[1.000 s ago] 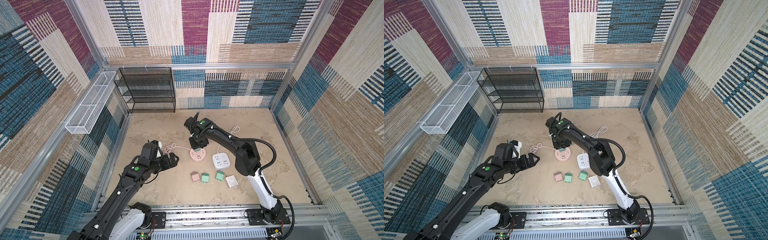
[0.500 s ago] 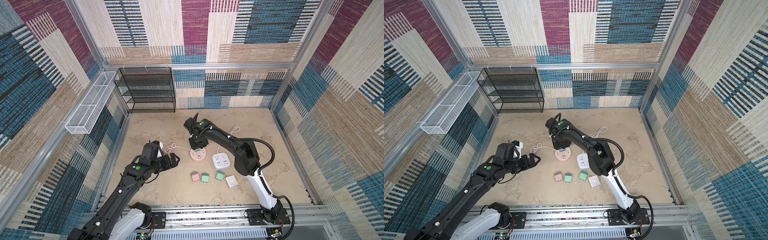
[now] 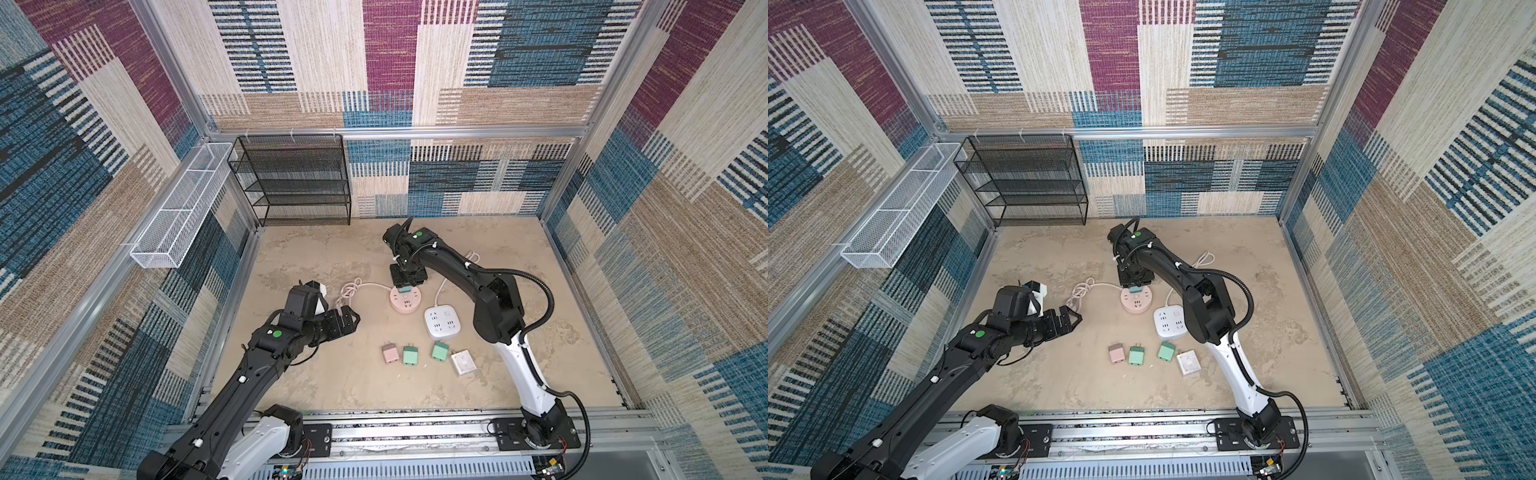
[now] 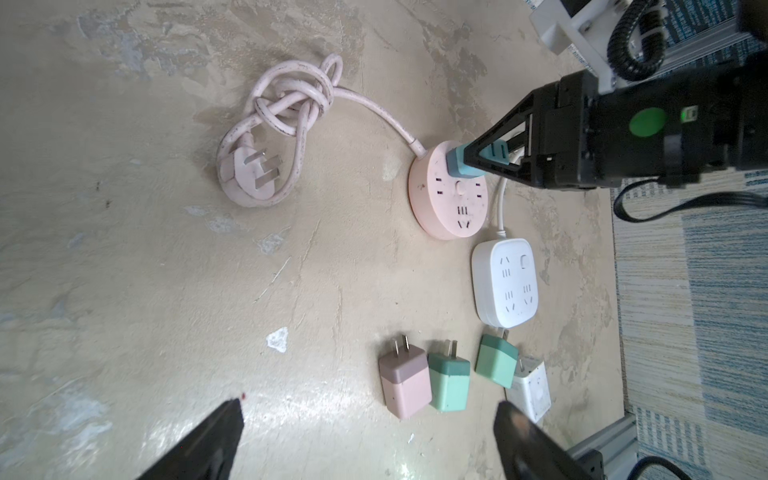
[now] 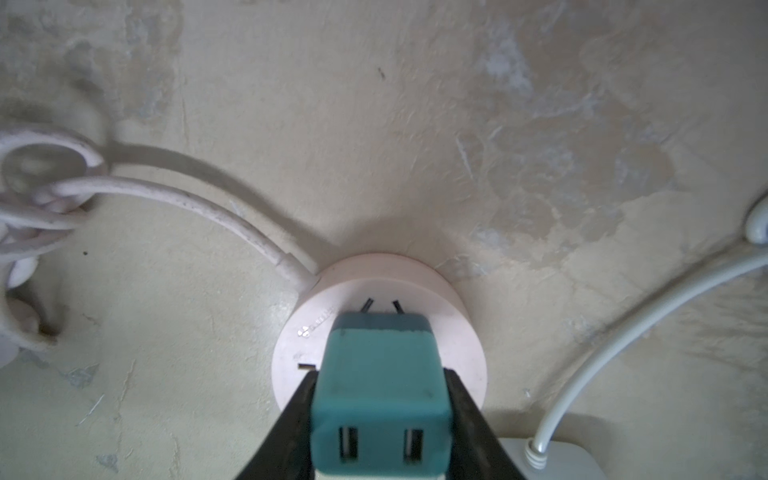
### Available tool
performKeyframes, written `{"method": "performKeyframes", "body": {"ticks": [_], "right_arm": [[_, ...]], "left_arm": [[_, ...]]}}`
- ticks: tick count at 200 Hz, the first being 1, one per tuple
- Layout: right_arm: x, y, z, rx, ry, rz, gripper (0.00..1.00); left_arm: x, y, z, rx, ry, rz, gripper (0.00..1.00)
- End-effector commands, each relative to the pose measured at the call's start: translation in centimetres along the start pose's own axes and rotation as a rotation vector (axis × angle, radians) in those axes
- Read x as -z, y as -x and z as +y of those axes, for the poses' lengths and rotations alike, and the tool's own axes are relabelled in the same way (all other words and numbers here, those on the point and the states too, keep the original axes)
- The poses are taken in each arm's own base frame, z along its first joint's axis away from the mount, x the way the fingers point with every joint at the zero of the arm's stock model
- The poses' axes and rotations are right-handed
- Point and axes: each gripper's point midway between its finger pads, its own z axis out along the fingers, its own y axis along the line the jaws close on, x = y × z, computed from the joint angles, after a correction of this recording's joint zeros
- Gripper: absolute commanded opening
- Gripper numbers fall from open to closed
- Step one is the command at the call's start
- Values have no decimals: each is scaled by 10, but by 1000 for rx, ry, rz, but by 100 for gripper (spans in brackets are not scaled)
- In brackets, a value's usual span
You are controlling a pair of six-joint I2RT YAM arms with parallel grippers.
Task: Insert the plug
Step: 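Lower the teal adapter prongs into the pink power strip socket, then open the right gripper and lift it off the seated teal adapter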
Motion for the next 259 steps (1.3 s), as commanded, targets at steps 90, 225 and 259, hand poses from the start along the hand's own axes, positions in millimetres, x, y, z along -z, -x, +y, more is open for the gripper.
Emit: {"method": "performKeyframes", "body": {"ticks": [90, 225, 259], "right_arm": [[-12, 2, 15, -46, 55, 17, 3], [26, 10, 20, -96, 75, -76, 68], [38, 1, 9, -102, 44, -98, 70]], "left_arm": [[3, -1, 0, -4, -4, -6, 99], [7, 3, -8, -23, -25, -3, 100], [8, 1, -6, -24, -19, -3, 100]]}}
